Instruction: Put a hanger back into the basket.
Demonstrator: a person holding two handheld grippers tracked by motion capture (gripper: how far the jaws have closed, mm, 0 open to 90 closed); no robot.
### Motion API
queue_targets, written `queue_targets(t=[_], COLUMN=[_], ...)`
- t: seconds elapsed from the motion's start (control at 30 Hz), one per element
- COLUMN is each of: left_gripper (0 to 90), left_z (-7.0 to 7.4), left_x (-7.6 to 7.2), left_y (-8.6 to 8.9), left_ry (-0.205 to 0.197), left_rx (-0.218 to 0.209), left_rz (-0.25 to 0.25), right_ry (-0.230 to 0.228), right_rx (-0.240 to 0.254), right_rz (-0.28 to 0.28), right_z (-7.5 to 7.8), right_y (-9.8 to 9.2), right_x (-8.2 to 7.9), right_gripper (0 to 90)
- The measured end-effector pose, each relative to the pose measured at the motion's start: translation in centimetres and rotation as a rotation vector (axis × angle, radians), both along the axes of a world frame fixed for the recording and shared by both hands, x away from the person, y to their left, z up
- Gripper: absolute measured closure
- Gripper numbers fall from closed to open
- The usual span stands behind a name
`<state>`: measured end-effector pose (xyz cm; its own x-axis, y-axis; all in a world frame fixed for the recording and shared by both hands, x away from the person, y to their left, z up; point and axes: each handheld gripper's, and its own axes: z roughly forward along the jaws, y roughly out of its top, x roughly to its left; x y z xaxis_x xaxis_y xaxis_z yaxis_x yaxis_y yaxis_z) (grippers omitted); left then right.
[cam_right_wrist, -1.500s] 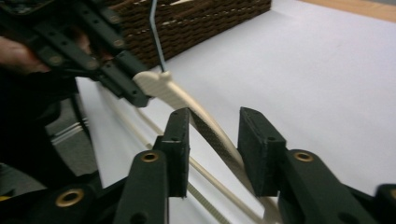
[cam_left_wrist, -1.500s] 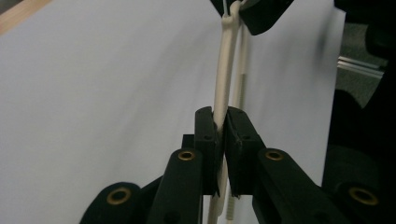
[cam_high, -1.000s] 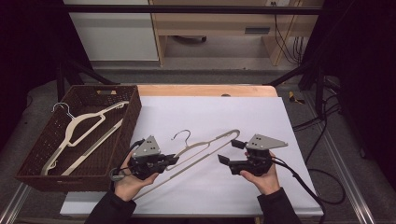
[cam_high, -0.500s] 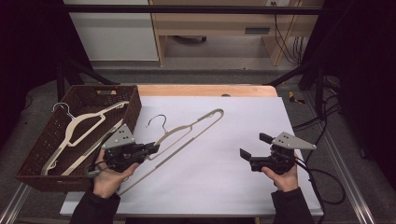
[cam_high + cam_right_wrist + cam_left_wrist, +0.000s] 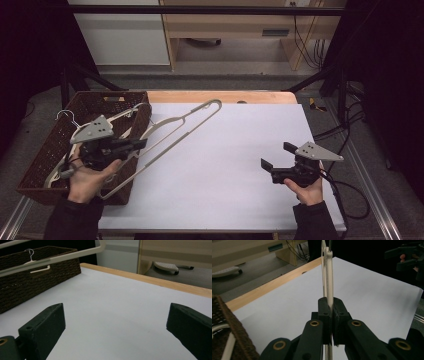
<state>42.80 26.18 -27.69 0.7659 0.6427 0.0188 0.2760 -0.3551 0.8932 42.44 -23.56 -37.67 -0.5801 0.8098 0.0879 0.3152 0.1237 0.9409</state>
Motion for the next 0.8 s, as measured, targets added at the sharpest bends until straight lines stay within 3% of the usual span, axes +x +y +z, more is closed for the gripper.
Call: queue_targets(t=[0.13, 0.27, 0.5, 0.8], left_gripper=[86.6, 86.6, 86.6, 86.6], left_z=[1.9, 2.6, 1.8, 0.8], left_x=[0.5, 1.5, 3.5, 5.8], left_y=[2.5, 4.9, 8.4, 11.9], left_ry=[-0.019, -0.021, -0.016, -0.002], left_rx=[-0.001, -0.001, 0.003, -0.014], left_rz=[0.027, 0.068, 0.131, 0.149], right_ry=[-0.001, -0.003, -0.003, -0.001], right_rx=[0.001, 0.0, -0.002, -0.004], right_rz=[-0.001, -0.002, -0.003, -0.002], right_z=[0.0, 0.0, 0.0, 0.0], right_y=[0.0, 0.0, -0.1, -0.1], right_x=[0.0, 0.0, 0.0, 0.0], right_gripper=[2.3, 2.2, 2.2, 2.2])
